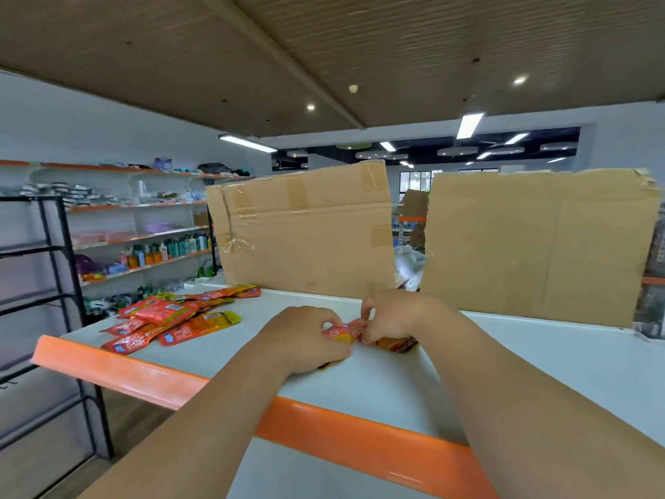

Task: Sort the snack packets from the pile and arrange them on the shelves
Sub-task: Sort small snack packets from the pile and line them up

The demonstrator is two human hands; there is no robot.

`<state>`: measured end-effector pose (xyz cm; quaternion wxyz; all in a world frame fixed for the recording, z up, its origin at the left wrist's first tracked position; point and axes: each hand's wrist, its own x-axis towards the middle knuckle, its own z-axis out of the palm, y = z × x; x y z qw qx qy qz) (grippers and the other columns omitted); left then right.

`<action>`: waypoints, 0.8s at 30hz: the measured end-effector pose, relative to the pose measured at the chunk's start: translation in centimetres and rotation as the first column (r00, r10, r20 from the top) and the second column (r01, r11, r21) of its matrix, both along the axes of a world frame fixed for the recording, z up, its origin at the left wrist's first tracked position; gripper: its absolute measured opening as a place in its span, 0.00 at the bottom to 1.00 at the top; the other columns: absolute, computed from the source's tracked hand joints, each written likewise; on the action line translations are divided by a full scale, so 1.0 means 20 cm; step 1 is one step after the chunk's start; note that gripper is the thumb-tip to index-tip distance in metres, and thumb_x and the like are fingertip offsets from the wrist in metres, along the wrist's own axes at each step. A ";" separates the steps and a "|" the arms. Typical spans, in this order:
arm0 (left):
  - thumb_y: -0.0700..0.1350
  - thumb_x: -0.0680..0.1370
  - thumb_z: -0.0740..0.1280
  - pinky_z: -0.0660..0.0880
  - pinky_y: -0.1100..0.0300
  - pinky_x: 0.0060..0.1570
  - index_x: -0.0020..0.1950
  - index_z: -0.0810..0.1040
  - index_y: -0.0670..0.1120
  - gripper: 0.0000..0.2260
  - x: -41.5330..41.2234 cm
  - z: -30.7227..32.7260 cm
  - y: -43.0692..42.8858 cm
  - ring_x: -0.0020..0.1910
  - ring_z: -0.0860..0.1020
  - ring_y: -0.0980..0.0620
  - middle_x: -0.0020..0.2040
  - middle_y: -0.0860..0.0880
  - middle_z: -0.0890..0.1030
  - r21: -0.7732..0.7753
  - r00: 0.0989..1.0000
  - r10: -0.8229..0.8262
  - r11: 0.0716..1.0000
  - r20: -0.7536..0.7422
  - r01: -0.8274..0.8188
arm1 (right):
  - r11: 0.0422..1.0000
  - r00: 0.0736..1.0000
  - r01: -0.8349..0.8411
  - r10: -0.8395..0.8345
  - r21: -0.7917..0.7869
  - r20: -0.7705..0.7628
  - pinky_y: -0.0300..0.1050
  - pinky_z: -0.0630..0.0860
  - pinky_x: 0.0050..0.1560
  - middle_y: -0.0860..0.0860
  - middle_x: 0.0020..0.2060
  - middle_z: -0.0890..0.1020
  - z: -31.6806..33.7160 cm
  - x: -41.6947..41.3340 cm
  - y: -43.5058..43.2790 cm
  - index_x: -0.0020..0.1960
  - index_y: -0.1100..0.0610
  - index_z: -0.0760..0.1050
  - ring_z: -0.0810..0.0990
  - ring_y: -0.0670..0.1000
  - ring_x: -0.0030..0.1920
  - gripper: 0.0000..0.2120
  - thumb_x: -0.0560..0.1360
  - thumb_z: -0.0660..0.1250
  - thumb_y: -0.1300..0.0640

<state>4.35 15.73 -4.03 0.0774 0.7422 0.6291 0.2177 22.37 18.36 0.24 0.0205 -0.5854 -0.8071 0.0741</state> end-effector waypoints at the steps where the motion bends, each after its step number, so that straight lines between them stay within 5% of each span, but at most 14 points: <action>1: 0.64 0.69 0.73 0.77 0.56 0.53 0.59 0.80 0.63 0.19 0.00 0.00 -0.01 0.49 0.78 0.58 0.50 0.57 0.81 0.005 1.000 -0.001 1.000 0.003 0.001 | 1.000 1.000 -0.003 0.003 0.009 0.001 0.49 0.77 0.56 0.56 0.59 0.82 0.00 0.00 0.01 0.64 0.57 0.77 0.81 0.56 0.58 0.22 0.73 0.72 0.49; 13: 0.56 0.69 0.75 0.74 0.62 0.45 0.60 0.78 0.62 0.20 -0.02 -0.01 0.00 0.48 0.77 0.60 0.52 0.60 0.79 0.070 0.992 -0.033 0.997 0.125 0.025 | 0.997 0.998 0.049 -0.047 0.060 -0.030 0.50 0.79 0.59 0.55 0.58 0.82 -0.01 0.03 0.02 0.62 0.59 0.79 0.80 0.55 0.58 0.24 0.70 0.75 0.48; 19: 0.54 0.70 0.75 0.76 0.58 0.43 0.55 0.79 0.59 0.14 -0.03 0.00 0.00 0.41 0.77 0.62 0.50 0.60 0.81 0.181 0.972 -0.098 0.982 0.212 0.059 | 0.962 0.967 0.206 -0.173 0.177 -0.185 0.47 0.79 0.43 0.55 0.48 0.83 0.03 0.11 -0.07 0.55 0.55 0.80 0.82 0.53 0.44 0.14 0.71 0.71 0.52; 24: 0.56 0.66 0.73 0.75 0.60 0.42 0.53 0.80 0.59 0.16 0.01 0.01 -0.01 0.41 0.78 0.62 0.51 0.60 0.83 0.291 0.936 -0.249 0.941 0.250 0.172 | 0.904 0.914 0.354 -0.279 0.242 -0.296 0.44 0.76 0.41 0.49 0.40 0.82 0.00 0.19 -0.23 0.49 0.48 0.78 0.82 0.53 0.44 0.10 0.69 0.73 0.48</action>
